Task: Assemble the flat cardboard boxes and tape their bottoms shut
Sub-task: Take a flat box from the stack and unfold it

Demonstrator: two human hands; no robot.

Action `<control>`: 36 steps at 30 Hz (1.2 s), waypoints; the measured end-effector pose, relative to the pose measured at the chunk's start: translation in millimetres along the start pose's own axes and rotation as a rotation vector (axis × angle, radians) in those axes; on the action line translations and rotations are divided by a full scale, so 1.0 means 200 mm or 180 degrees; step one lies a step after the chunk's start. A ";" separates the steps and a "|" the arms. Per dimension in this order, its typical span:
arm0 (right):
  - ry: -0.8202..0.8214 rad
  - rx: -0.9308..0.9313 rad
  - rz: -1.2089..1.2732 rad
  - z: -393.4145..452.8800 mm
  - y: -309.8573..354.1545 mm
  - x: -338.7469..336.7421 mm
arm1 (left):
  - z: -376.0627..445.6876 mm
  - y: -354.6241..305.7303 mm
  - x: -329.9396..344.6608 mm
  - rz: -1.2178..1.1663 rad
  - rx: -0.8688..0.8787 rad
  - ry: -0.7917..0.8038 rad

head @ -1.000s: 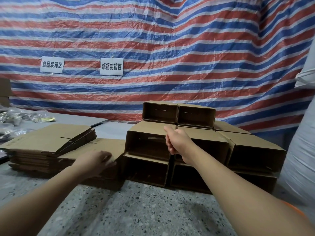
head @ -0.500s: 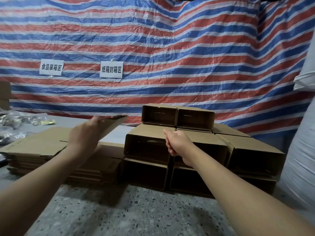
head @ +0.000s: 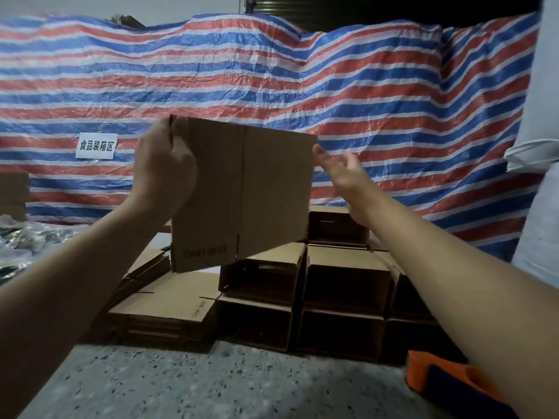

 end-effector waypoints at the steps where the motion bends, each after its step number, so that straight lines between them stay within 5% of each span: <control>1: 0.0010 -0.0061 0.0055 -0.02 0.02 -0.04 | -0.01 -0.02 0.02 -0.0236 -0.0096 0.0160; 5: -0.0019 -0.0096 0.0234 -0.12 0.03 -0.19 | -0.04 -0.10 0.11 -0.1179 -0.0423 0.0517; 9: -0.0629 0.0002 0.0249 -0.22 -0.02 -0.30 | -0.06 -0.14 0.22 -0.1431 -0.0581 0.0871; 14: -0.1087 0.0457 -0.0158 -0.42 -0.20 -0.33 | -0.23 -0.09 0.38 -0.1730 -0.1438 0.1222; 19: -0.0625 0.0740 0.0612 -0.64 -0.47 -0.38 | -0.54 0.02 0.52 -0.1792 -0.1861 0.1556; 25: -0.0113 0.0957 0.0416 -0.78 -0.73 -0.34 | -0.78 0.12 0.59 -0.1626 -0.2100 0.1837; 36: 0.0244 0.0874 0.0910 -0.79 -0.79 -0.36 | -0.84 0.13 0.62 -0.1664 -0.2148 0.1716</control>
Point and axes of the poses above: each hand's wrist, its own z-axis towards the middle knuckle, its own x-axis out of the palm, y = z × x, the point moved 1 cm from there along z, towards the middle knuckle, and after that the axes turned 10 degrees about y, right-handed, at the moved point
